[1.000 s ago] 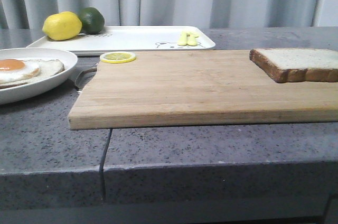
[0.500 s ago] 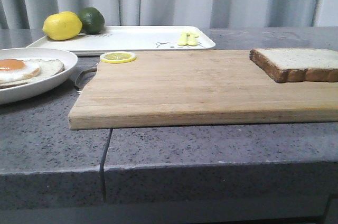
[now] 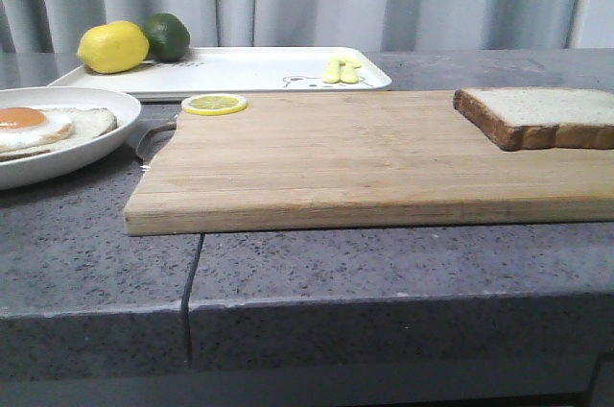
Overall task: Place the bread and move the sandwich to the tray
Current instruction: 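Move the right gripper down to the bread slice on the cutting board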
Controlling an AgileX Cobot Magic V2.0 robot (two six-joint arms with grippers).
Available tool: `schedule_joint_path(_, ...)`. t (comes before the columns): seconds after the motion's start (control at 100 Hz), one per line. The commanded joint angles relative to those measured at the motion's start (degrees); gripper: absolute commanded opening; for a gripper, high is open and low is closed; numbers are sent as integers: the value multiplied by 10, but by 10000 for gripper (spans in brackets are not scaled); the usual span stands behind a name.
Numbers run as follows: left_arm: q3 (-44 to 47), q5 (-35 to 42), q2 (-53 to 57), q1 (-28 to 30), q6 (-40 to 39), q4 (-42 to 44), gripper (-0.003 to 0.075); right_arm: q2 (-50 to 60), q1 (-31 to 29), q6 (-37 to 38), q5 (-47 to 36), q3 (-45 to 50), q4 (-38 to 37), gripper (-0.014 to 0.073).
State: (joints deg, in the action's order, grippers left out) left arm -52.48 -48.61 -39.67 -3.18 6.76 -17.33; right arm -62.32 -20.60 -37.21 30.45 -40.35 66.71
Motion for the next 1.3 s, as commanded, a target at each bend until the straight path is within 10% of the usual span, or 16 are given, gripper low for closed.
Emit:
schedule_joint_path(0.0,-17,34,-4,1,-2,-13,407,-7,-24,-41,21,-6,56,474)
schedule_joint_path(1.29,-17,34,-4,1,-2,-13,407,-176,-40,-120,136,4,166,474)
